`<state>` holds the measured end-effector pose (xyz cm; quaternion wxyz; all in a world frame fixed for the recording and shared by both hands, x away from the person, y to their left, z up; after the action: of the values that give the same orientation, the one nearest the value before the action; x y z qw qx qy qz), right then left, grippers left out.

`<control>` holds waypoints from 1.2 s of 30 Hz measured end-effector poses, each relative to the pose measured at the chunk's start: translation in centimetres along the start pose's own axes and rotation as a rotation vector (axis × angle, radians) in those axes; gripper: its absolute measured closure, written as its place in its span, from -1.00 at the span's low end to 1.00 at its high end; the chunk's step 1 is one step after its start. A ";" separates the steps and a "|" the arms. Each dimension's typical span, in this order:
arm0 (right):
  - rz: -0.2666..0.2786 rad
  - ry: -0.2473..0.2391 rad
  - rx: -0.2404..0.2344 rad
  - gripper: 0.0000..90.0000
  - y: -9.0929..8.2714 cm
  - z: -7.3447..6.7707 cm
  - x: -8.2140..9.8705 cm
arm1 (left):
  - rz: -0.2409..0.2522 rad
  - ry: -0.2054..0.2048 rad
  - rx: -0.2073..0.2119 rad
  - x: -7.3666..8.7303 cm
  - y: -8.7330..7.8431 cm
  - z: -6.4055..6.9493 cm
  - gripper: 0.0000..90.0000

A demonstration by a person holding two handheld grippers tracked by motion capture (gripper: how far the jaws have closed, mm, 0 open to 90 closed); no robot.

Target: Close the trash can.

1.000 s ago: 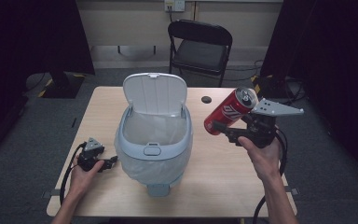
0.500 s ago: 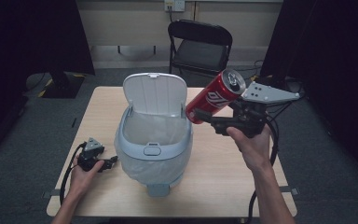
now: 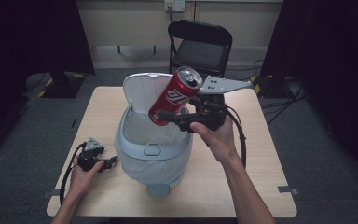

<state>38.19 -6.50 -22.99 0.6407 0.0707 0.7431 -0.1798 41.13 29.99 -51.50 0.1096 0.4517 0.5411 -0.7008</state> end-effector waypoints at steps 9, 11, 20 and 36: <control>-0.107 0.028 0.011 -0.36 2.8 0.8 1.8 | 0.000 0.001 0.001 0.0 0.0 0.0 -0.46; -0.122 0.027 0.034 -0.39 2.8 1.0 2.3 | 0.000 0.000 0.001 0.0 0.0 0.0 -0.46; -0.111 0.021 0.074 -0.34 1.5 1.2 2.6 | 0.000 0.001 0.001 0.0 0.0 0.0 -0.46; -0.093 0.014 0.226 -0.28 -3.3 3.6 3.0 | 0.000 0.000 0.001 0.0 0.0 0.0 -0.46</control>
<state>39.95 -11.20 -25.75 0.6142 0.1092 0.7251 -0.2916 41.13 29.99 -51.50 0.1092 0.4519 0.5407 -0.7011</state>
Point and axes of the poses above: each handheld gripper's, and its own axes: y roughly forward along the jaws, x roughly out of its underside, z roughly to its right, the point moved 2 cm from there along y, roughly forward along the jaws
